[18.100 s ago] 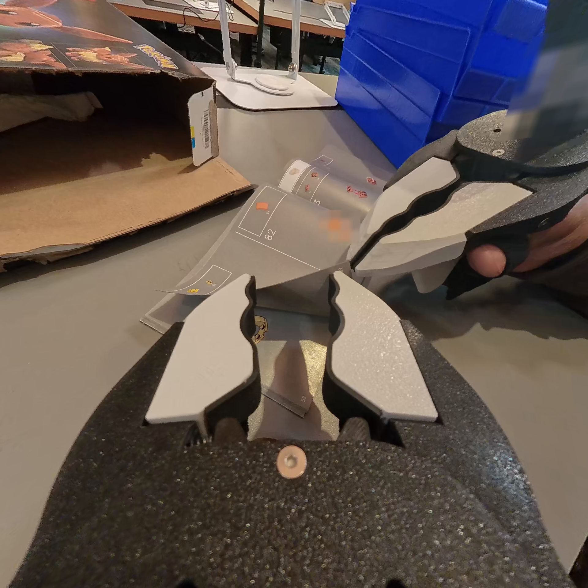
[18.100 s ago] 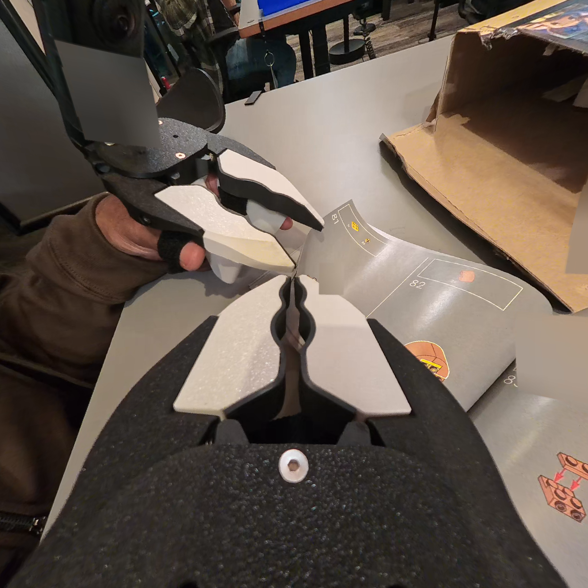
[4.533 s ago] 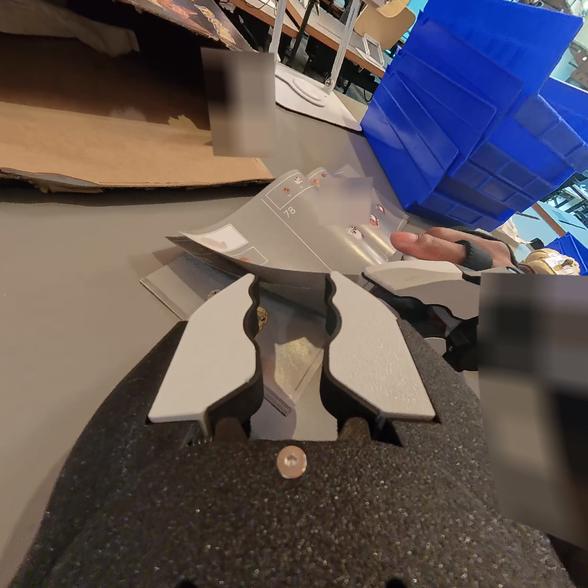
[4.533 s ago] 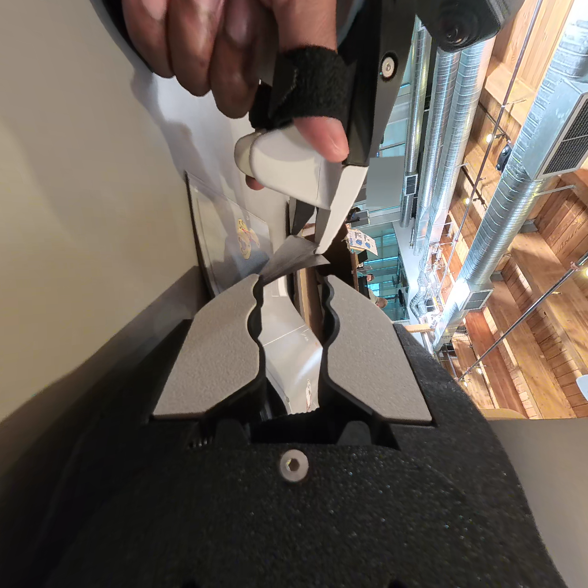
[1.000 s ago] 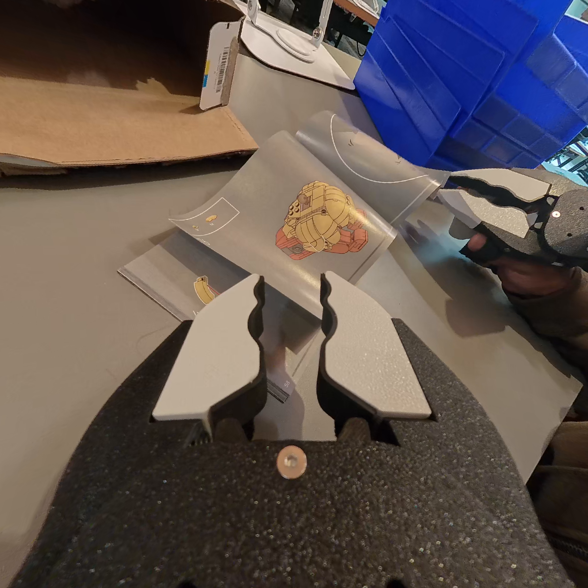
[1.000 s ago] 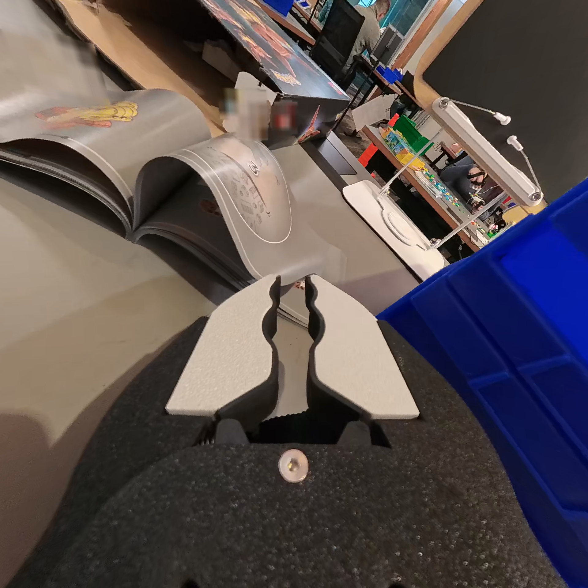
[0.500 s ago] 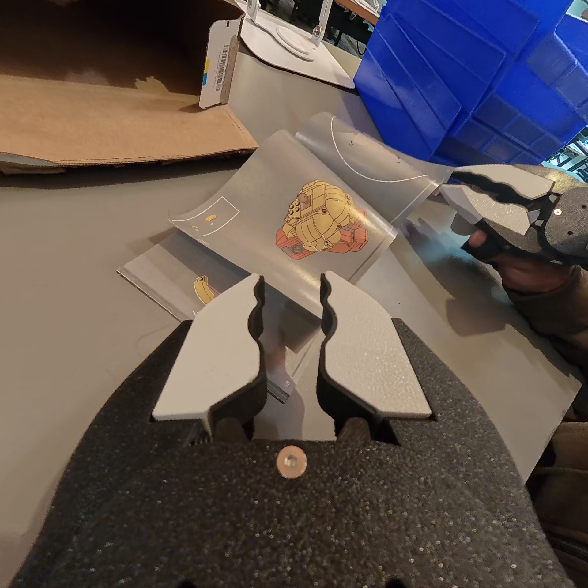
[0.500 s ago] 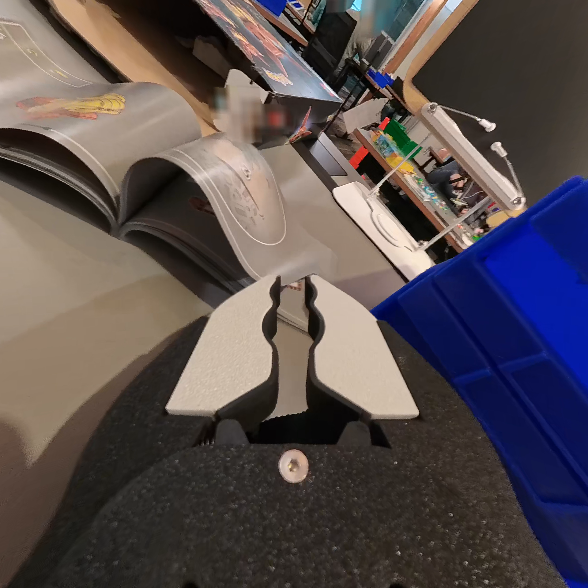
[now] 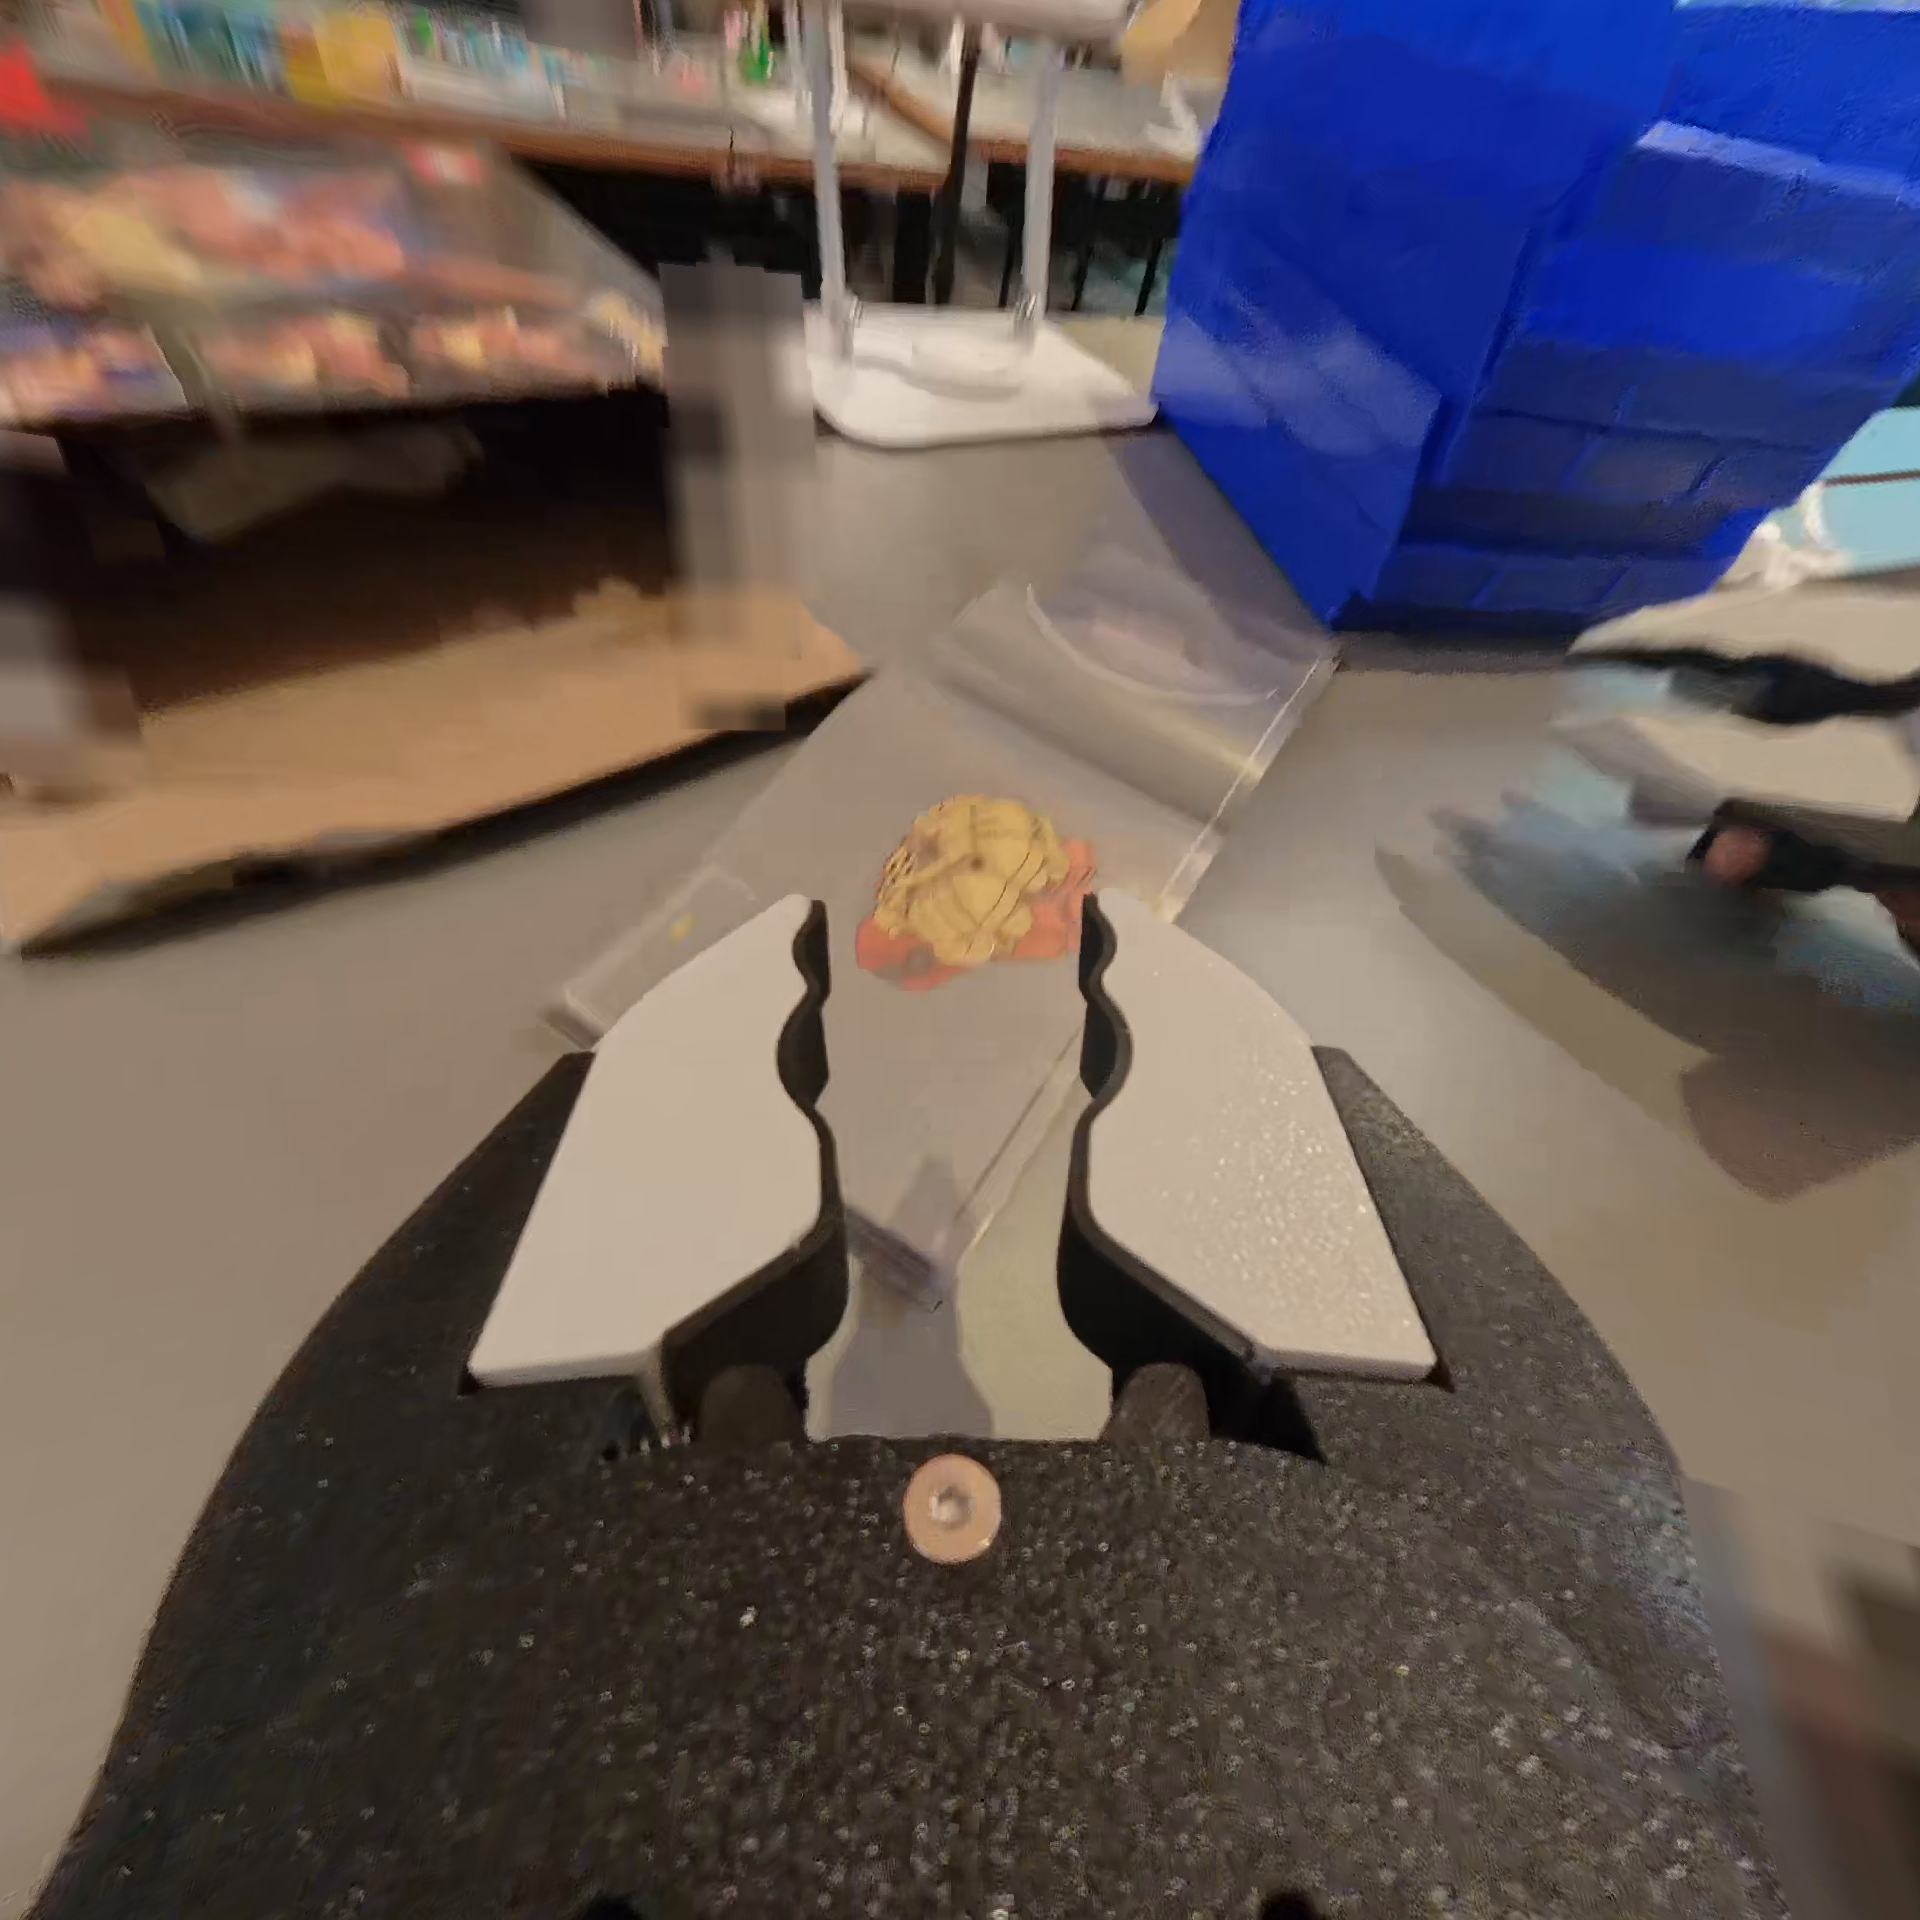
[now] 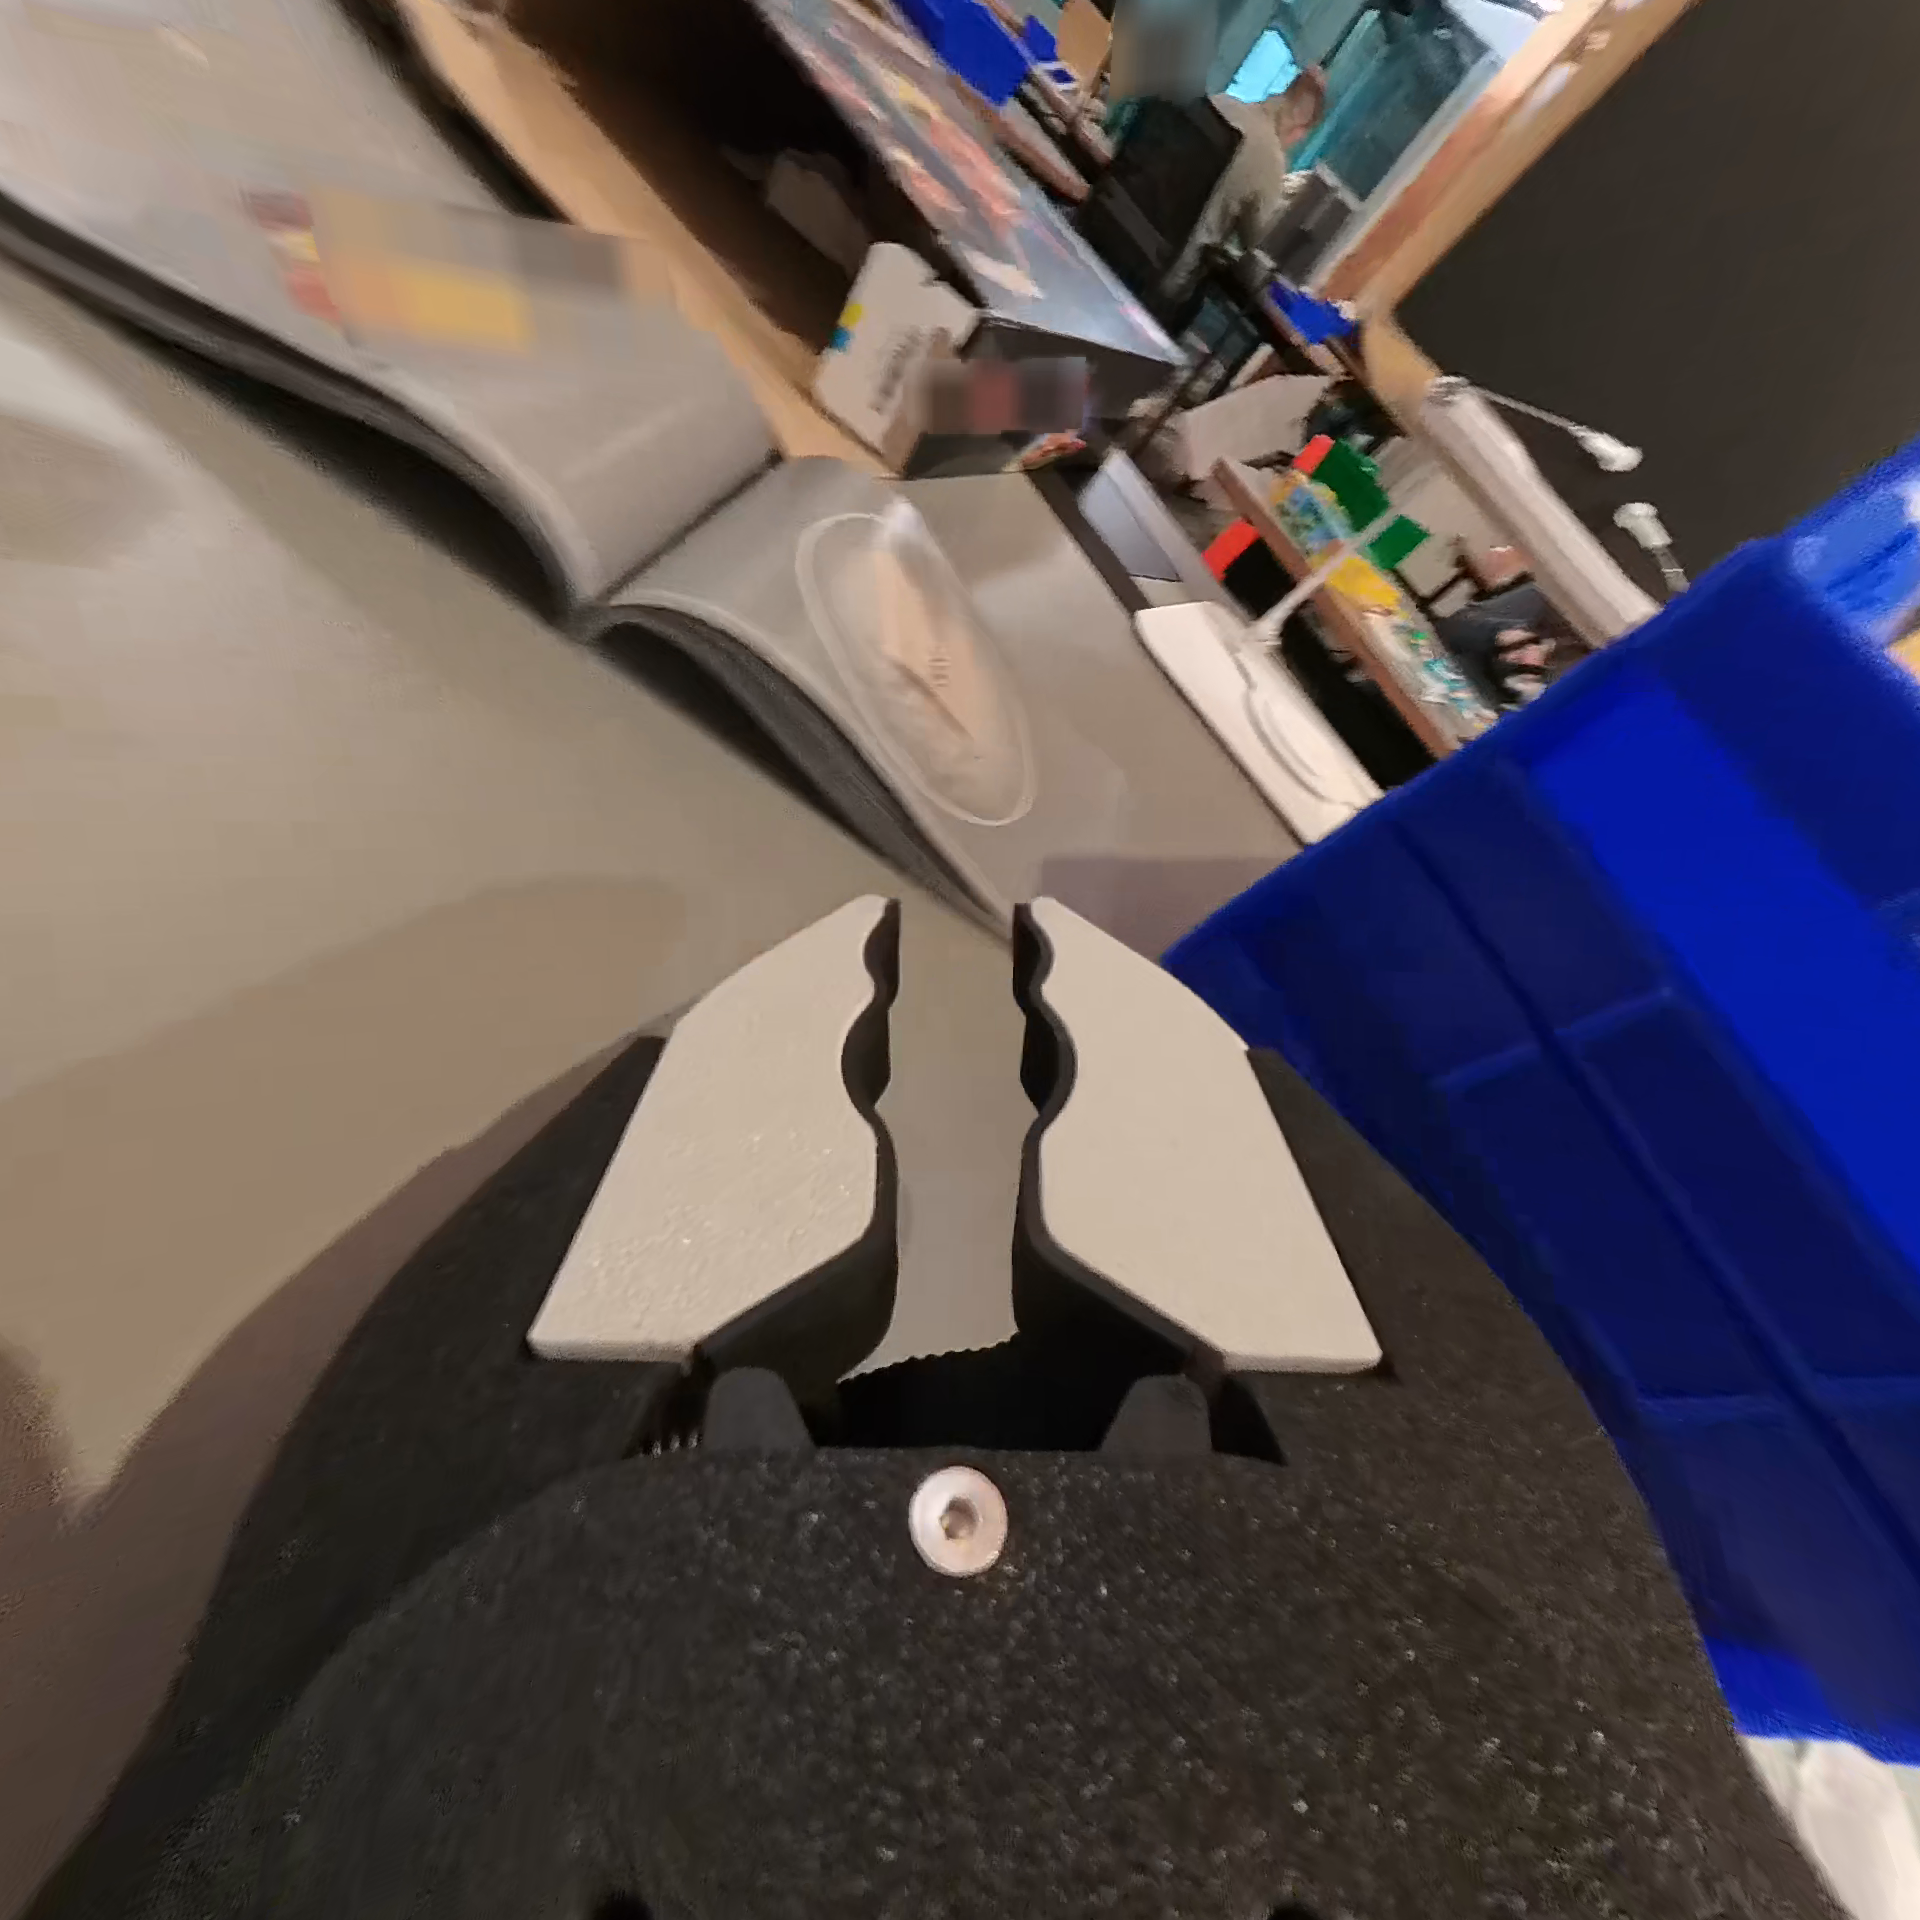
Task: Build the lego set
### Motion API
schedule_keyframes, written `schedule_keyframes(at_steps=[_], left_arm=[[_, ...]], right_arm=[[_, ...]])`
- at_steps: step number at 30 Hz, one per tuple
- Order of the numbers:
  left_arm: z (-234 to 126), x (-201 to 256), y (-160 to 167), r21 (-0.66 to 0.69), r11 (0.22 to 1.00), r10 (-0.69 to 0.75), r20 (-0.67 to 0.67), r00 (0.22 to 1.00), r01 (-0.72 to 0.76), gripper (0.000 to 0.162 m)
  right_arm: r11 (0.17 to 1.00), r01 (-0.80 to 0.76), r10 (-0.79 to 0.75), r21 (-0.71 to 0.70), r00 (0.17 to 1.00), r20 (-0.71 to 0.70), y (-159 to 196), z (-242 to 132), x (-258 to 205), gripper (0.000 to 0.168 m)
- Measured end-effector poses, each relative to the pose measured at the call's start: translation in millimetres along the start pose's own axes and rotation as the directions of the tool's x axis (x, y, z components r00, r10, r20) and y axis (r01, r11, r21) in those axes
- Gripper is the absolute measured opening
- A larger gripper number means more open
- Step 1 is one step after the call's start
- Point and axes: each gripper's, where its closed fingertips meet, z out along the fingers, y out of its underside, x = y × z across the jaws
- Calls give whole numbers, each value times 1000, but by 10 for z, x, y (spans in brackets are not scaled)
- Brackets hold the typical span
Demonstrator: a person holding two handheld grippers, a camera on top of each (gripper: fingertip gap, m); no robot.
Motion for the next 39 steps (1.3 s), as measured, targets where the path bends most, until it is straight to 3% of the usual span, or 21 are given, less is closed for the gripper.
schedule_keyframes(at_steps=[5, 9, 12, 16, 18, 21, 23, 26, 28, 31, 35, 39], left_arm=[[-40, 560, -257, 106, 990, 106, -130, 986, -92, 45], [328, 1265, 35, 4, 979, 196, -311, 930, -205, 45], [654, 1699, 321, -68, 967, 199, -389, 899, -244, 45], [872, 2269, 527, -121, 961, 162, -482, 861, -248, 45], [890, 2525, 524, -81, 958, 200, -497, 844, -275, 45], [900, 2941, 583, -72, 951, 212, -559, 802, -301, 45], [927, 3205, 632, -72, 942, 221, -606, 764, -329, 45], [984, 3550, 695, -76, 926, 226, -674, 703, -370, 45], [1039, 3740, 741, -78, 910, 237, -710, 664, -408, 45], [1122, 3959, 828, -76, 871, 272, -748, 605, -486, 45], [1147, 4069, 949, -63, 812, 334, -766, 550, -581, 45], [1123, 4055, 859, -31, 846, 326, -761, 561, -533, 45]], right_arm=[[986, 162, -157, -27, 979, 134, 23, -179, -541, 21], [956, 291, -286, -28, 951, 116, 33, -345, -733, 17], [955, 295, -293, -13, 954, 64, 51, -562, -745, 17], [978, 208, -208, -3, 976, -61, 212, -998, -477, 18], [985, 169, -160, 35, 971, -180, 315, -1299, -213, 18], [993, 106, -80, 53, 929, -363, 585, -1774, 394, 15], [996, -30, 63, 89, 911, -407, 859, -2045, 835, 16], [946, -295, 319, 138, 923, -214, 1210, -2238, 1196, 26], [918, -373, 386, 133, 918, -87, 1365, -2261, 1365, 33], [911, -408, 408, 58, 913, 18, 1643, -2123, 1522, 49], [906, -417, 422, -74, 878, 227, 1750, -1876, 1243, 71], [915, -391, 404, -101, 894, 195, 1635, -1804, 1046, 69]])
